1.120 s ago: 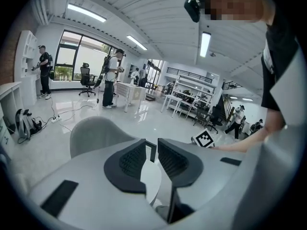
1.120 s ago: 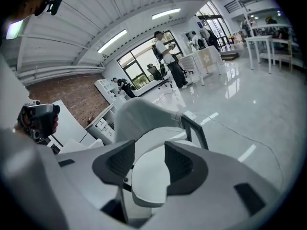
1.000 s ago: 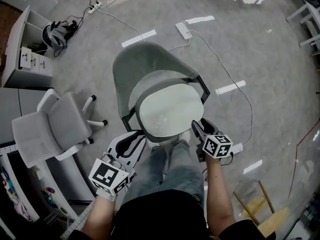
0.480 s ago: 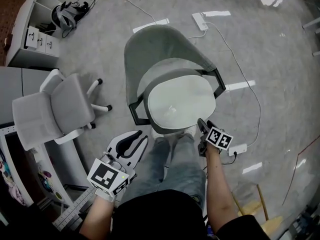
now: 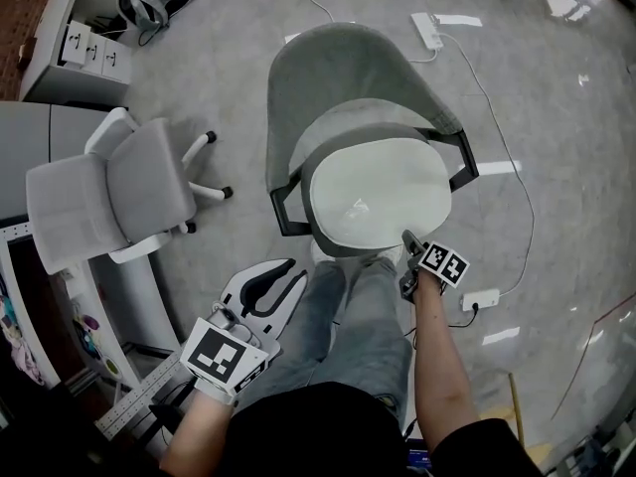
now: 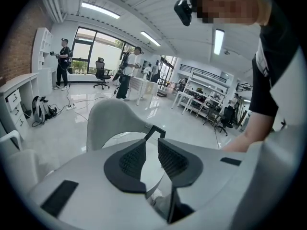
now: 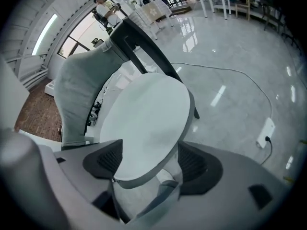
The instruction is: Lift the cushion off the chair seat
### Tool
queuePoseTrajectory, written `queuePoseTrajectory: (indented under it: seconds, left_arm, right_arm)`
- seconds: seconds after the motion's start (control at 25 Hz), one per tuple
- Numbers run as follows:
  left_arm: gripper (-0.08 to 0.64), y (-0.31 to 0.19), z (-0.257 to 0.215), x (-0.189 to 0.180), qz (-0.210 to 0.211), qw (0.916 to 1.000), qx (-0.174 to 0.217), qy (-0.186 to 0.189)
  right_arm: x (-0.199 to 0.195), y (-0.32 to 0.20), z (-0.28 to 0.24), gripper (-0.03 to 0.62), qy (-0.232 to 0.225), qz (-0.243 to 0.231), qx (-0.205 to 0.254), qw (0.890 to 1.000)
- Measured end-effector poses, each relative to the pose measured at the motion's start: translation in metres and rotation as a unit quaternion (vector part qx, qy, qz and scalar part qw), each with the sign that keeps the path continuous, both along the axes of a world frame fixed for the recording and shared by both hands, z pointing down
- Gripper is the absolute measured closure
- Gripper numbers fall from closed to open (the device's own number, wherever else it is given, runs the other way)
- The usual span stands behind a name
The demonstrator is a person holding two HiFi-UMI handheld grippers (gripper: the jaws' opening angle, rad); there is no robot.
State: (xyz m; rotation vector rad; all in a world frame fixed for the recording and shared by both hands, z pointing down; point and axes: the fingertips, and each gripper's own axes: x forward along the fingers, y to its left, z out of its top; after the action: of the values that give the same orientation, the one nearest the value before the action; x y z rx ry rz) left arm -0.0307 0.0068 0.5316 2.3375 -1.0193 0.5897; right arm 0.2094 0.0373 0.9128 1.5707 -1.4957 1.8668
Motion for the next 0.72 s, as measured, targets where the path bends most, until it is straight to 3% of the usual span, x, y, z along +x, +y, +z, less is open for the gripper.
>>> queuePoseTrajectory:
  seconds: [0.4, 0.72]
  left_arm:
    - [0.488, 0.003, 0.018, -0.011, -0.017, 0.9996, -0.023, -0.005]
    - [0.488, 0.005, 0.029, -0.023, -0.032, 0.9990, -0.030, -0.009]
  right_arm:
    - [-0.012, -0.004, 0.042, 0.232, -0.014, 0.025, -0.041, 0.999]
    - [-0.012, -0.006, 0.061, 0.227, 0.021, 0.030, -0.071, 0.997]
